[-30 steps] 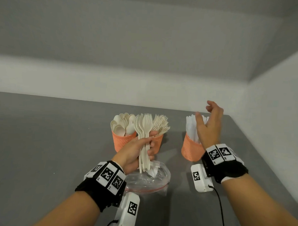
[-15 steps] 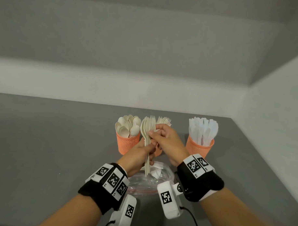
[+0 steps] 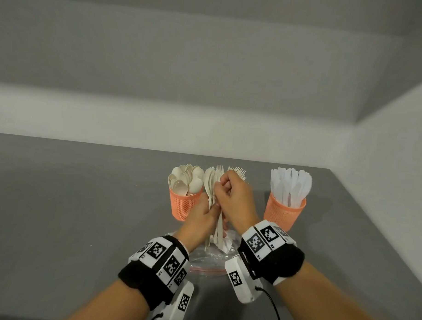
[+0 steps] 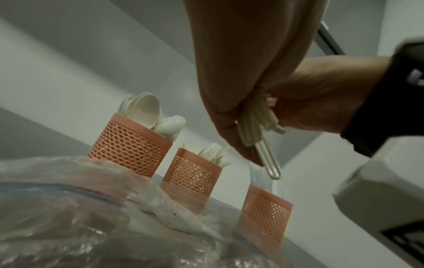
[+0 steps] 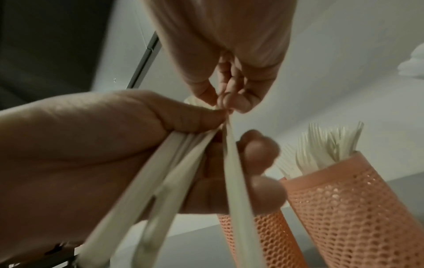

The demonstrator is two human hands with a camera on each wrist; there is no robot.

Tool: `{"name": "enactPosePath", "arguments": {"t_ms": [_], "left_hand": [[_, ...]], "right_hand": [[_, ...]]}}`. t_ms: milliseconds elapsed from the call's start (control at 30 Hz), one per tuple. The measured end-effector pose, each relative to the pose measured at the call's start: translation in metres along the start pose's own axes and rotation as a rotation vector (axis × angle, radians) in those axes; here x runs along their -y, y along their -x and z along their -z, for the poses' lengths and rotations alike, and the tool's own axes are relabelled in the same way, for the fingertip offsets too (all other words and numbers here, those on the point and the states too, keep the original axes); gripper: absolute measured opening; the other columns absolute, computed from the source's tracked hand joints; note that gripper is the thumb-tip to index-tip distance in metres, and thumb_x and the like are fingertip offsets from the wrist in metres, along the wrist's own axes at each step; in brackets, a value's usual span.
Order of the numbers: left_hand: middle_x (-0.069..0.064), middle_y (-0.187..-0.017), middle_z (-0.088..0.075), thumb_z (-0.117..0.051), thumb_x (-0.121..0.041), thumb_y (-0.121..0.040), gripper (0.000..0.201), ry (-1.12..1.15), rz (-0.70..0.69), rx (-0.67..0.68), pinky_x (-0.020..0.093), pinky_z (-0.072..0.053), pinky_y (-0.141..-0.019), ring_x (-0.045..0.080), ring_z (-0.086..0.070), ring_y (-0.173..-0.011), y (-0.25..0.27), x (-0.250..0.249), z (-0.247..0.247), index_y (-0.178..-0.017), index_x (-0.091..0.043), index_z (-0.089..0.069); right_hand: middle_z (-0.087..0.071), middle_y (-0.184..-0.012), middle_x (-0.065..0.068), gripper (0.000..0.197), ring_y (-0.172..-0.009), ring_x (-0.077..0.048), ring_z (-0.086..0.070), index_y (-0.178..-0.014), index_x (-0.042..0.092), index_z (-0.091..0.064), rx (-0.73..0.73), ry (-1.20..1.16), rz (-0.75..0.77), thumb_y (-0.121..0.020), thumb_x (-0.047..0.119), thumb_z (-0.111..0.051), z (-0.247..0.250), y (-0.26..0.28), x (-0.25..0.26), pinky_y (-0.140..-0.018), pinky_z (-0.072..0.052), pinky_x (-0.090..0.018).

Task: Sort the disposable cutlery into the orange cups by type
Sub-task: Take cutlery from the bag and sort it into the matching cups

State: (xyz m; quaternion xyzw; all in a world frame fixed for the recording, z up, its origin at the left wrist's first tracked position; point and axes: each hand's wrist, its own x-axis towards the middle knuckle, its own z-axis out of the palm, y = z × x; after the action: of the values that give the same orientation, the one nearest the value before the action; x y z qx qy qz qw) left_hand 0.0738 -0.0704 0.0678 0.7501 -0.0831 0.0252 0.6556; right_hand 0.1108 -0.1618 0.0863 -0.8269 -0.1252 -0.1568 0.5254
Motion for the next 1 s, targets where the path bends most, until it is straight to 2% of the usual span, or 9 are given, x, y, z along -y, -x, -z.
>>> {"name": "enactPosePath", "arguments": {"t_ms": [167,233,333,400,500,633,767,867,1000], "left_hand": [[0.000,-0.078,-0.057,-0.035,0.004,-0.093,0.024,-0.100,-0.074,-0.011,0.012,-0.048,-0.051,0.007,-0.064,-0.066,-0.003,0.000,-0.002,-0.103,-0.013,-0.047],[-0.004,-0.082,-0.055,-0.036,0.012,-0.088,0.030,-0.167,-0.086,-0.021,0.010,-0.049,-0.062,0.022,-0.063,-0.089,-0.004,0.001,-0.003,-0.108,-0.005,-0.051],[-0.003,-0.109,-0.055,-0.046,0.015,-0.080,0.056,-0.010,0.011,0.013,0.020,-0.050,-0.090,0.014,-0.055,-0.110,-0.001,0.005,-0.002,-0.129,-0.010,-0.039],[0.008,-0.111,-0.061,-0.052,0.009,-0.075,0.055,0.355,0.141,0.065,0.033,-0.052,-0.089,0.019,-0.060,-0.103,-0.001,0.003,0.003,-0.127,-0.010,-0.043],[0.010,-0.102,-0.069,-0.039,-0.010,-0.096,0.029,0.722,0.261,0.099,0.038,-0.057,-0.078,0.022,-0.067,-0.090,-0.003,0.001,0.010,-0.122,-0.008,-0.053],[0.008,-0.086,-0.066,-0.037,-0.018,-0.100,0.025,0.584,0.292,-0.089,0.036,-0.057,-0.070,0.019,-0.064,-0.073,-0.010,0.009,0.014,-0.110,-0.007,-0.057],[0.007,-0.082,-0.061,-0.042,-0.014,-0.097,0.018,0.550,0.256,-0.257,0.029,-0.053,-0.078,0.017,-0.061,-0.075,-0.019,0.014,0.030,-0.092,-0.007,-0.057],[0.007,-0.082,-0.061,-0.045,-0.014,-0.096,0.017,0.483,0.218,-0.286,0.030,-0.052,-0.084,0.018,-0.062,-0.079,-0.020,0.015,0.038,-0.090,-0.006,-0.059],[0.007,-0.084,-0.063,-0.047,-0.016,-0.095,0.016,0.450,0.193,-0.276,0.036,-0.050,-0.091,0.021,-0.062,-0.083,-0.023,0.016,0.041,-0.091,-0.007,-0.060]], "right_hand": [[-0.049,-0.076,-0.003,0.040,-0.068,-0.015,-0.046,-0.083,0.002,-0.052,0.191,0.091,0.067,-0.088,0.041,-0.054,-0.003,0.005,0.004,-0.063,-0.040,-0.026],[-0.056,-0.088,-0.007,0.038,-0.078,-0.018,-0.052,-0.092,0.002,-0.055,0.223,0.163,0.055,-0.085,0.039,-0.060,-0.005,0.003,0.002,-0.066,-0.040,-0.024],[-0.064,-0.098,-0.017,0.028,-0.081,-0.021,-0.056,-0.101,-0.001,-0.058,0.186,0.186,-0.021,-0.090,0.024,-0.056,-0.007,-0.003,-0.003,-0.070,-0.041,-0.028],[-0.066,-0.100,-0.017,0.026,-0.085,-0.023,-0.059,-0.103,-0.001,-0.059,0.200,0.124,-0.089,-0.091,0.022,-0.054,-0.004,-0.006,-0.006,-0.076,-0.046,-0.031],[-0.068,-0.103,-0.014,0.024,-0.093,-0.024,-0.065,-0.105,0.005,-0.060,0.252,-0.012,-0.183,-0.092,0.023,-0.052,0.000,-0.005,-0.010,-0.084,-0.052,-0.036],[-0.069,-0.095,-0.009,0.010,-0.088,-0.026,-0.067,-0.096,0.016,-0.058,0.275,-0.164,-0.235,-0.093,0.022,-0.051,0.006,-0.005,-0.008,-0.081,-0.055,-0.040],[-0.063,-0.087,0.003,0.005,-0.083,-0.015,-0.062,-0.095,0.019,-0.055,0.010,-0.219,-0.127,-0.094,0.021,-0.051,0.034,-0.029,-0.002,-0.077,-0.053,-0.032],[-0.062,-0.087,0.004,0.016,-0.084,-0.016,-0.062,-0.102,0.014,-0.058,-0.141,-0.175,-0.022,-0.092,0.024,-0.055,0.052,-0.053,-0.007,-0.074,-0.053,-0.033],[-0.065,-0.093,-0.001,0.023,-0.080,-0.010,-0.062,-0.109,0.006,-0.061,-0.083,-0.193,-0.048,-0.089,0.016,-0.060,0.041,-0.064,-0.025,-0.069,-0.054,-0.023]]}}
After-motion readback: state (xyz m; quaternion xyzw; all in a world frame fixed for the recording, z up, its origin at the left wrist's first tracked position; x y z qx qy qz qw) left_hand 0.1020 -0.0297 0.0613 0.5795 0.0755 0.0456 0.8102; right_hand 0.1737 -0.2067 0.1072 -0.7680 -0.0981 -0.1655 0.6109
